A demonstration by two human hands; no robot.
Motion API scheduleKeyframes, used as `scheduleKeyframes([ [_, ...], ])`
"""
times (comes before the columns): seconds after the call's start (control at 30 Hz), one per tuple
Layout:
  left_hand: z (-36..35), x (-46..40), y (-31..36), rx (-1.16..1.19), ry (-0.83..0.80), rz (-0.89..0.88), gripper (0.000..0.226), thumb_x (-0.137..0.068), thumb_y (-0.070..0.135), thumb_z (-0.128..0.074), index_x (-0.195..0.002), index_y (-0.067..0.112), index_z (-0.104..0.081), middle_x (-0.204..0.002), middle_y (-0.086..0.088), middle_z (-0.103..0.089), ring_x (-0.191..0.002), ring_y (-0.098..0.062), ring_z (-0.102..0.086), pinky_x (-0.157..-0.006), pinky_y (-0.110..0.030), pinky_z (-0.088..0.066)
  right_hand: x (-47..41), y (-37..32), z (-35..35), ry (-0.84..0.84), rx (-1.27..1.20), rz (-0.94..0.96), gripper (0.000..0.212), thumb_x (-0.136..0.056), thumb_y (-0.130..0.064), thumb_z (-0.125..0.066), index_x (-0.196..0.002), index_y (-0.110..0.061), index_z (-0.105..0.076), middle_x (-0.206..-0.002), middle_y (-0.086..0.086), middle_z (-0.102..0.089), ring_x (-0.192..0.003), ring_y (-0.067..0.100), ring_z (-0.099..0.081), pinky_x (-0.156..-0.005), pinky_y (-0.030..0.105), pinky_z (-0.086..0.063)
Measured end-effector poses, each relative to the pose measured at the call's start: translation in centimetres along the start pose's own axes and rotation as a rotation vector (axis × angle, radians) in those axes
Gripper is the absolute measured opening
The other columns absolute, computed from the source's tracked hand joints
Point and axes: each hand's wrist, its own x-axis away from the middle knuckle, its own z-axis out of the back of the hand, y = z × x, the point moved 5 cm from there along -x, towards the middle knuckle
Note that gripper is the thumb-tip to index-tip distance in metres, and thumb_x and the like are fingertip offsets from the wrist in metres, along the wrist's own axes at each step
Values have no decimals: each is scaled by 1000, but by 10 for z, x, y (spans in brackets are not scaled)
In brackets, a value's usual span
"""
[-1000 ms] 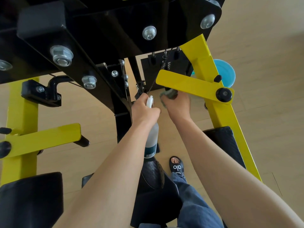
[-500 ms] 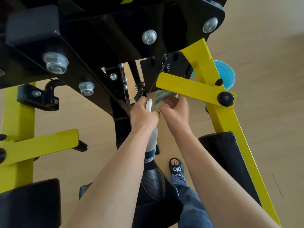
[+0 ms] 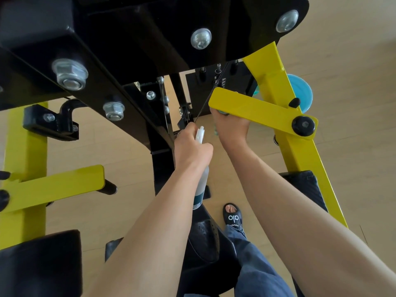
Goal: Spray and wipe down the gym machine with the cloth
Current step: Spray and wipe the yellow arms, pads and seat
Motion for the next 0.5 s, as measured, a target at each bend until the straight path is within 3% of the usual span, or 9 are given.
scheduleKeyframes([
  [0.07, 0, -1, 0, -2, 6, -5, 18, -81, -3, -59, -94, 5, -49, -85, -5, -46, -66, -21, -40, -58, -30, -33, -12, 0, 19, 225, 138, -18, 34, -73, -39, -81, -103, -45, -67, -73, -14, -60, -65, 1, -56, -54, 18, -32],
  [0.13, 0, -1, 0, 3, 11, -7, 19, -81, -3, -59, -96, 5, -50, -86, -6, -47, -66, -22, -41, -58, -32, -35, -11, 13, 8, 88, -55, -142, 10, -85, -37, -74, -89, -34, -65, -73, -7, -59, -63, -1, -52, -56, 13, -36],
  [0.2, 0, -1, 0, 5, 10, -16, 19, -81, -2, -60, -96, 5, -51, -88, -7, -50, -68, -23, -44, -59, -33, -37, -7, 17, -6, 190, -20, -60, 17, -89, -26, -72, -84, -10, -67, -74, 7, -65, -70, 20, -63, -65, 28, -49],
  [0.23, 1, -1, 0, 5, 8, -21, 19, -81, -2, -60, -96, 5, -52, -89, -7, -50, -68, -23, -45, -59, -33, -38, -5, 22, -4, 228, -141, -116, 22, -90, -24, -72, -83, -4, -66, -75, 11, -66, -74, 27, -63, -68, 34, -49],
  [0.37, 2, 0, 1, 12, 8, -25, 19, -82, -2, -61, -93, 9, -51, -90, -6, -51, -68, -21, -46, -58, -30, -37, 1, 50, -15, 47, -173, -422, 21, -93, -25, -72, -101, -6, -72, -92, 5, -67, -82, 18, -57, -77, 25, -45],
  [0.5, 4, 2, 4, 10, 3, -26, 20, -83, -1, -62, -92, 11, -49, -90, -5, -50, -68, -20, -46, -58, -29, -37, 3, 48, -16, 84, -203, -432, 20, -90, -21, -75, -104, -6, -72, -101, 10, -72, -90, 23, -63, -77, 23, -42],
])
